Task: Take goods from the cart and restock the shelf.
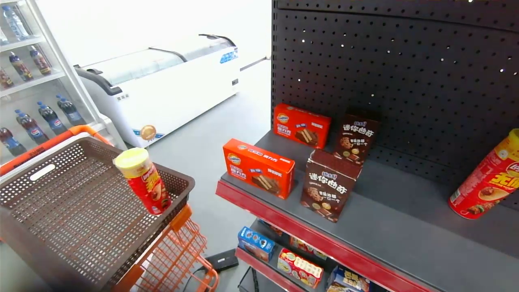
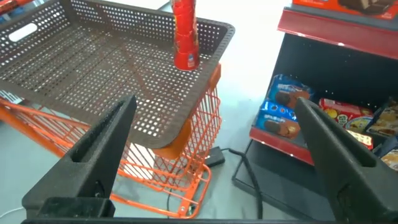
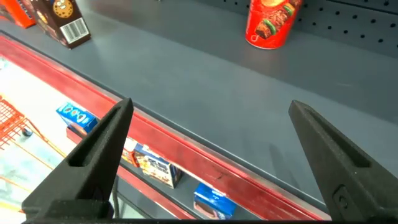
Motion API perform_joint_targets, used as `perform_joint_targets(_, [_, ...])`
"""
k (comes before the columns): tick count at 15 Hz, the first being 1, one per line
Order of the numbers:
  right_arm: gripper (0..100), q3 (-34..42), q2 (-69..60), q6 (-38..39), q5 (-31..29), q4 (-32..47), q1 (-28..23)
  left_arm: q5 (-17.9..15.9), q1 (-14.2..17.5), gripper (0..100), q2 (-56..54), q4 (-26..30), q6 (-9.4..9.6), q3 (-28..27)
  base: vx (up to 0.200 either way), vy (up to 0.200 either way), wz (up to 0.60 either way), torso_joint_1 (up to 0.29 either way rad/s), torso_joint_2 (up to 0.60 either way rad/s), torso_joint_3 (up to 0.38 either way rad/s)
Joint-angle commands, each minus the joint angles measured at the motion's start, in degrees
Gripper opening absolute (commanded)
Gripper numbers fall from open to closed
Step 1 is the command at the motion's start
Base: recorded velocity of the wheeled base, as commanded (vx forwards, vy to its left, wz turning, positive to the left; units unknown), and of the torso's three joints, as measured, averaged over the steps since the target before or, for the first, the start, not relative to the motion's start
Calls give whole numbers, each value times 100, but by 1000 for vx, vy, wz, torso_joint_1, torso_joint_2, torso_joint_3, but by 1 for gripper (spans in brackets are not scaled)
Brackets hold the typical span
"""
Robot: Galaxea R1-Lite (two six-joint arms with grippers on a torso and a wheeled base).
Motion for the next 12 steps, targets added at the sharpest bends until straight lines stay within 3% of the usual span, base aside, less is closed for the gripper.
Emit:
perform_joint_targets(1, [100, 0, -2, -7, 5, -2, 6, -8, 2, 100, 5, -2, 17, 0, 0, 0, 0, 0, 0, 0])
perform_joint_targets(3, [100, 0, -2, -7, -4, -2, 6, 18, 2, 100, 5, 7, 0, -9, 0, 0, 0, 0, 0, 0])
perform_joint_targets(4, [100, 0, -2, -7, -4, -2, 6, 203, 46, 100, 40, 7, 35, -18, 0, 0, 0, 0, 0, 0])
perform_joint_targets(6, [100, 0, -2, -7, -4, -2, 6, 247, -24, 100, 1077, 15, 510, -633, 0, 0, 0, 0, 0, 0])
perform_joint_targets(8, [100, 0, -2, 2, -4, -2, 6, 256, -6, 100, 2580, -37, 220, -1459, 0, 0, 0, 0, 0, 0])
perform_joint_targets(9, [100, 0, -2, -7, -4, -2, 6, 256, -6, 100, 2853, -64, 132, -1600, 0, 0, 0, 0, 0, 0])
perform_joint_targets(10, [100, 0, -2, -7, -4, -2, 6, 247, 11, 100, 3608, -275, -141, -2057, 0, 0, 0, 0, 0, 0])
perform_joint_targets(12, [100, 0, -2, -7, -4, -2, 6, 194, 108, 100, 4303, -626, -360, -2180, 0, 0, 0, 0, 0, 0])
